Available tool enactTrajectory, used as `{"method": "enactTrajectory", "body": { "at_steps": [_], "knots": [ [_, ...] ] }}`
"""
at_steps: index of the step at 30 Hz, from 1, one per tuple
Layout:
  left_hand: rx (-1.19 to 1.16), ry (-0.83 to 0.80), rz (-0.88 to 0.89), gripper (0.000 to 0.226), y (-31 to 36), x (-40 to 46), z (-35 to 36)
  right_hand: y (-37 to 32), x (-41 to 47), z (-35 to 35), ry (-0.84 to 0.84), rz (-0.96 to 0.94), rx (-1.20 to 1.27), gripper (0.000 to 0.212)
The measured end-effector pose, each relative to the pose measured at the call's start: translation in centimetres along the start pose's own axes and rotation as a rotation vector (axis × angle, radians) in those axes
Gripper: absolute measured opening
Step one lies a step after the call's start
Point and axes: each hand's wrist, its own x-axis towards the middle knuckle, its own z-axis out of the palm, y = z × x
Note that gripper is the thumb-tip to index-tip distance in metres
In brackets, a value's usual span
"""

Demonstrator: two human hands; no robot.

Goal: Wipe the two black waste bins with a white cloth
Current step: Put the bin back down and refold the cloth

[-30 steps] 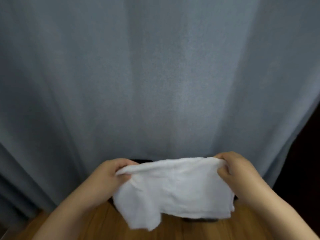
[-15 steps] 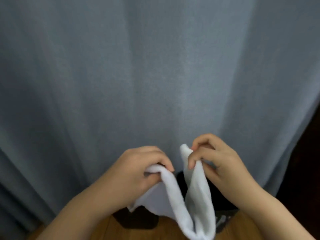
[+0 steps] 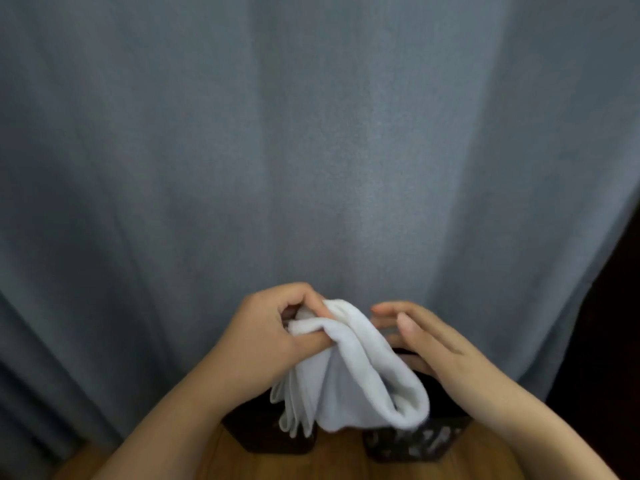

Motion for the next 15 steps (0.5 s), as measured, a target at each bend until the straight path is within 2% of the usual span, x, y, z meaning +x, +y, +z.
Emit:
{"method": "enactTrajectory", "body": {
  "at_steps": [3, 4, 6, 8, 12, 15],
  "knots": [
    [-0.047, 0.144, -0.045, 0.020, 0.0, 0.2, -0.9, 0.7, -0.5, -0.4, -0.147, 0.032, -0.283, 0.059],
    [-0.057, 0.173, -0.066, 0.020, -0.2, 0.3, -1.1, 1.2, -0.4, -0.3, -0.114, 0.022, -0.391, 0.058],
    [-0.077, 0.209, -0.112, 0.016, -0.3, 0.5, -1.4, 1.7, 0.1, 0.1, 0.013, -0.041, -0.525, 0.041],
    [-0.078, 0.225, -0.129, 0.013, -0.3, 0.5, -1.7, 1.9, 0.3, 0.1, 0.030, -0.065, -0.485, 0.025],
    [-0.063, 0.225, -0.152, 0.016, -0.7, 0.1, -1.8, 2.5, 0.3, 0.2, -0.100, 0.001, -0.280, 0.030],
    [-0.037, 0.179, -0.184, 0.023, -1.1, -0.2, -2.0, 3.1, 0.6, 0.8, 0.018, -0.035, -0.181, 0.027]
  ]
}}
